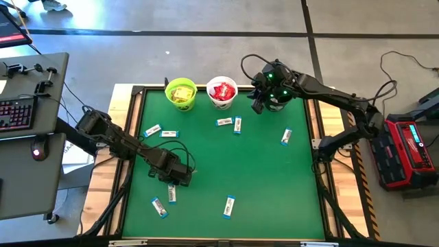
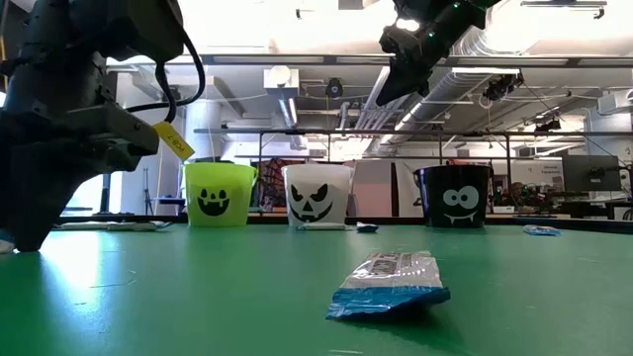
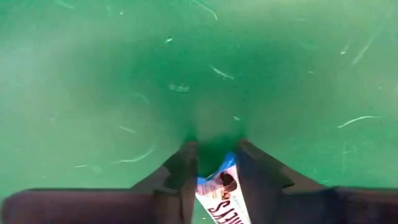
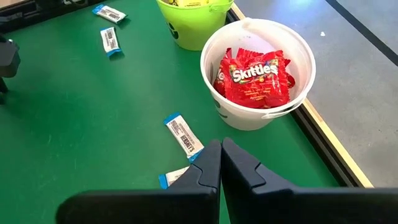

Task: Sort candy by brand, put in halloween buckets
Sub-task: Put the white chocolate bar into the black bucket

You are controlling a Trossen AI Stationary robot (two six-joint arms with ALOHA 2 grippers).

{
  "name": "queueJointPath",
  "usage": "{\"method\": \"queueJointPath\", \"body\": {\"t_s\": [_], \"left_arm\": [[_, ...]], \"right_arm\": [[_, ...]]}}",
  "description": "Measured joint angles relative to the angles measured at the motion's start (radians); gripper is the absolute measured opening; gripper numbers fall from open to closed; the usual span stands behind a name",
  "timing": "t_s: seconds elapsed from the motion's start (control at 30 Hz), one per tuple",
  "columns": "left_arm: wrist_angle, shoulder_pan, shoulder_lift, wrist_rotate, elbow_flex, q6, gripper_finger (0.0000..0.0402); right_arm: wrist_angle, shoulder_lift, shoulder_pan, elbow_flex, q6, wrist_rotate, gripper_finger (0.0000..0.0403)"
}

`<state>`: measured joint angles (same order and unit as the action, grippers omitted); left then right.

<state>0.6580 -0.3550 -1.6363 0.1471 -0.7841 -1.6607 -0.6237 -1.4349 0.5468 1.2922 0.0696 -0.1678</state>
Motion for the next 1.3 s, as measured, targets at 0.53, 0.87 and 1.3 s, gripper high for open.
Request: {"method": "queueJointPath", "body": {"t_s": [0.53, 0.87, 1.3], "left_arm": [[-0.036, 0.044, 0.075, -0.059, -0.012, 0.266, 0.0000], [-0.021, 0.147, 0.291, -0.086, -0.016, 0.446, 0.0000], [0.017, 0.238, 0.459, -0.104, -0.019, 0.720, 0.0000]], "right_arm": [[0.000, 0.000, 0.000, 0.000, 0.007, 0.000, 0.0000], [-0.002, 0.008, -0.072, 0.000, -0.056, 0.001, 0.0000], [0.231, -0.062, -0.453, -0.001, -0.327, -0.054, 0.0000]]}}
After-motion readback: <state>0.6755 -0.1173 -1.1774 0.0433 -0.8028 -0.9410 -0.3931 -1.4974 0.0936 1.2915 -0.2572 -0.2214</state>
